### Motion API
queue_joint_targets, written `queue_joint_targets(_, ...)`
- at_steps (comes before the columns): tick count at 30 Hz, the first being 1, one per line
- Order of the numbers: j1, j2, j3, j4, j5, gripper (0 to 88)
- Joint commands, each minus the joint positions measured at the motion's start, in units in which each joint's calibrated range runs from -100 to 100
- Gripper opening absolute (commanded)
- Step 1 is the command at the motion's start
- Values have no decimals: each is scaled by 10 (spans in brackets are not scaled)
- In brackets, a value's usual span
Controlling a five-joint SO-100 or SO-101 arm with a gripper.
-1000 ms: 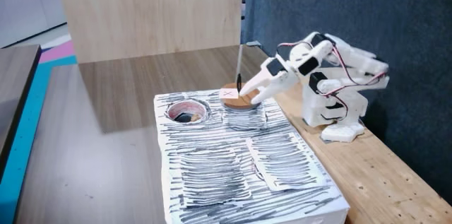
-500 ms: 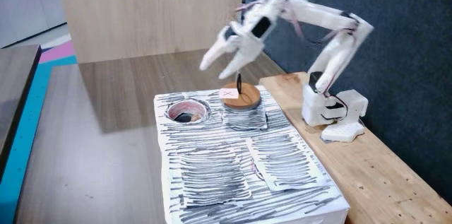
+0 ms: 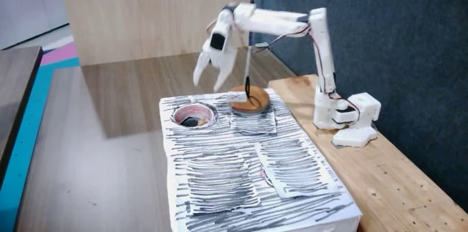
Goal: Pick the brown debris from the hole.
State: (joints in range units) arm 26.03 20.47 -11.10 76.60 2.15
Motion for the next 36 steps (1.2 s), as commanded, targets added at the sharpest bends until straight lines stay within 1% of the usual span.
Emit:
queue_joint_targets(1,4,65,-22,-5,2,210)
queue_joint_targets(6,4,101,-57,-5,3,210)
queue_joint_targets(12,3,106,-161,-5,3,214)
queue_joint_targets(22,-1,233,-280,-4,4,212)
queue_joint_targets(36,-16,304,-302,-4,4,213)
